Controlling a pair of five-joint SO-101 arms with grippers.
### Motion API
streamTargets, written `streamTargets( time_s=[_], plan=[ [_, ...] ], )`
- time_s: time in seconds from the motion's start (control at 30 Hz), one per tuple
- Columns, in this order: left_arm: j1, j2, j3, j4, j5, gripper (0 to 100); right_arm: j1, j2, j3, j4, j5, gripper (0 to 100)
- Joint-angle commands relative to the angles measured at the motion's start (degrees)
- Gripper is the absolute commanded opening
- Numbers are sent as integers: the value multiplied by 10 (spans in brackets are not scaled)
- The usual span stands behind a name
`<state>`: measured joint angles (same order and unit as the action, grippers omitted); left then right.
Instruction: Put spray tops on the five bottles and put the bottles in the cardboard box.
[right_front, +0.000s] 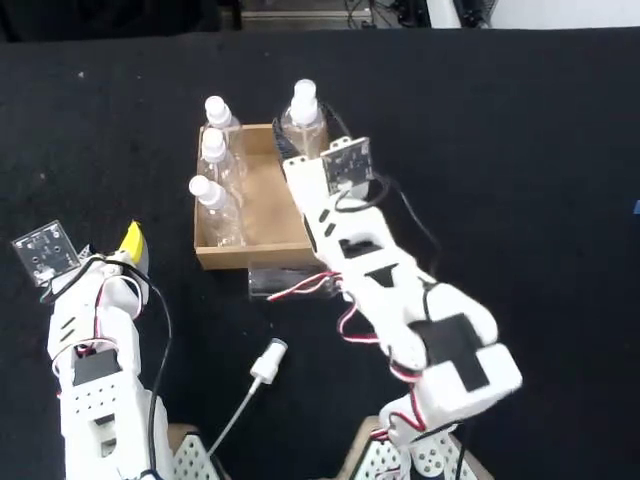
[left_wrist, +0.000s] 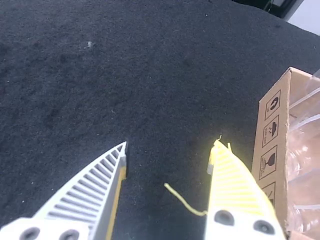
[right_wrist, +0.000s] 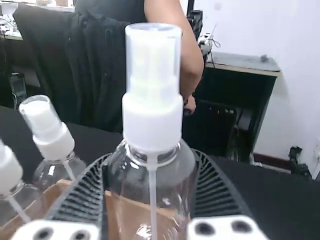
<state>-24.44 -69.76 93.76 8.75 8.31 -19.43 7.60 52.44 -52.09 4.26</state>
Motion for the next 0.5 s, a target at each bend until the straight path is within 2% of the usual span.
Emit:
streamTargets(
  time_s=[0.0,0.47],
  plan=[
    [7,-4,-7,-13,-6,245,-4,17,-10,-57,-4,28],
    [7,-4,-6,-13,-6,245,-6,109,-38,-60,-4,18]
  ],
)
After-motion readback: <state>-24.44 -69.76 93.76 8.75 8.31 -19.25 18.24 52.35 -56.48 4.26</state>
